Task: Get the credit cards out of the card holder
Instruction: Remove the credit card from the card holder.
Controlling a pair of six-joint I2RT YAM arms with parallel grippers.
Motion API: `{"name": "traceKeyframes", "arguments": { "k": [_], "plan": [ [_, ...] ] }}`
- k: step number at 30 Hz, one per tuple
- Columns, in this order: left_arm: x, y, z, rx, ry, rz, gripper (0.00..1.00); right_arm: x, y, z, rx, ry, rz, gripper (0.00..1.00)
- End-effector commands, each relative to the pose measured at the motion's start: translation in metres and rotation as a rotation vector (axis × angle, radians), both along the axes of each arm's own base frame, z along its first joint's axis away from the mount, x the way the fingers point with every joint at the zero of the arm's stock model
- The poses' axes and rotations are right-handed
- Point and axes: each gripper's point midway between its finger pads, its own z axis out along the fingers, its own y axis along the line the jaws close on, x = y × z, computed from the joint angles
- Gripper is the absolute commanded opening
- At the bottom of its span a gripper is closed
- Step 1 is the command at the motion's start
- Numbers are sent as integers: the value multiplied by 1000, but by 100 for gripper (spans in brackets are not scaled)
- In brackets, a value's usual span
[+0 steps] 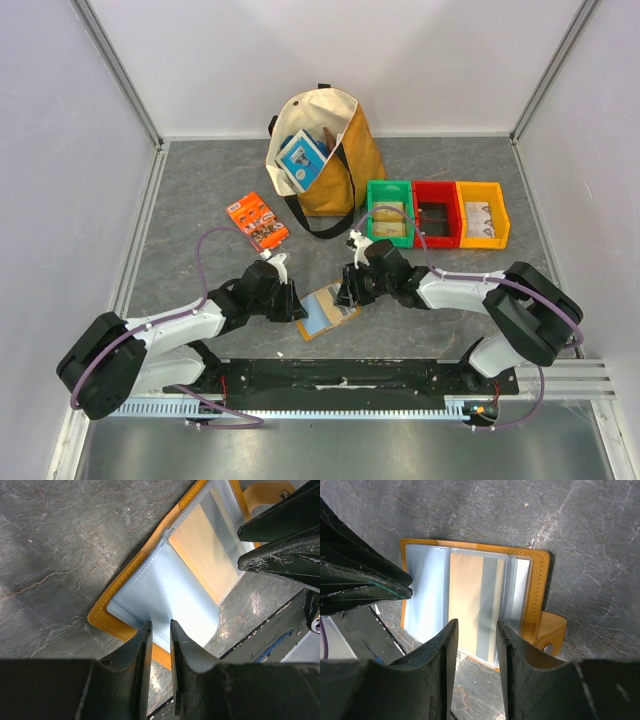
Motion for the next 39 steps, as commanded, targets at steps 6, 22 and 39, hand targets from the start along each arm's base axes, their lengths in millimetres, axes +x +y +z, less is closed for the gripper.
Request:
{"name": "traceKeyframes", "arguments": {
  "k": [6, 22, 39],
  "plan": [
    [-9, 4, -10, 27, 36, 12, 27, -11, 35, 61, 227, -27, 115, 41],
    [8, 24, 32, -34, -117, 179, 47, -42, 61, 64, 240, 8, 264, 41],
    [6, -24, 47, -197, -65, 29, 33, -7, 32, 33, 231, 33, 135, 35]
  ]
}}
